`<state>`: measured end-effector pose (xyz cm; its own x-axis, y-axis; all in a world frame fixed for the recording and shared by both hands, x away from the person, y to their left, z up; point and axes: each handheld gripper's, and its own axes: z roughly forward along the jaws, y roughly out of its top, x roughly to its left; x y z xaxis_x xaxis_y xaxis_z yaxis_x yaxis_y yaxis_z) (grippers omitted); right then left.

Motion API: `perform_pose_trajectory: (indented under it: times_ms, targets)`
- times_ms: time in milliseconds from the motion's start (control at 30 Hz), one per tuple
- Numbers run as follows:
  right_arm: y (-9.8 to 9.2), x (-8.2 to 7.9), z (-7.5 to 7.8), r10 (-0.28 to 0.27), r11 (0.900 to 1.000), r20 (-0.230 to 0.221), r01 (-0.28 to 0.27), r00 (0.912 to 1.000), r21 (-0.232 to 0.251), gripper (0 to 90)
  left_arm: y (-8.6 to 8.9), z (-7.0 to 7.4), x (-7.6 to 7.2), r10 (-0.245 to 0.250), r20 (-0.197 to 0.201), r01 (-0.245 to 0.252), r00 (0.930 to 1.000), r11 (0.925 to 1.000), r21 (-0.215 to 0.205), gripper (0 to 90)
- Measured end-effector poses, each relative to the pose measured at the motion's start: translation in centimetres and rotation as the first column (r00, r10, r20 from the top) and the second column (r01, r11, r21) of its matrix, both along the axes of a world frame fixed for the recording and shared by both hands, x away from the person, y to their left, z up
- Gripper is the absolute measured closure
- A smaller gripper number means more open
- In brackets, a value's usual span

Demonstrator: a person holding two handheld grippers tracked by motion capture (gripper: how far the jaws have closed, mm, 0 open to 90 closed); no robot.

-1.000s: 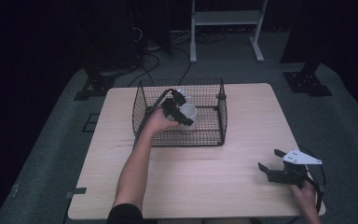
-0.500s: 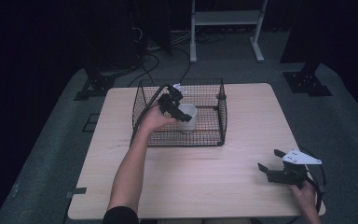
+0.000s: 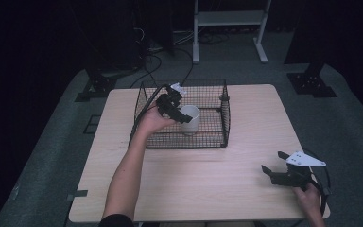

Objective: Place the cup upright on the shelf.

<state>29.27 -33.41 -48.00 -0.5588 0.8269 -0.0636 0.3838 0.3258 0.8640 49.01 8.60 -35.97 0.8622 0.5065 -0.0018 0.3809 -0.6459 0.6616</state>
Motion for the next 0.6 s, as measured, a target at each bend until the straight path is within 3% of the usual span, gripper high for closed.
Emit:
perform_pose_trajectory:
  times_ms: [600]
  targets:
    - [0.0,0.0,0.0,-0.003,1.000,-0.004,0.003,1.0000,0.000,13.1,0.9,2.3,-3.4,-0.038,0.068,0.039,0.9970,0.9991,-0.015,9.7]
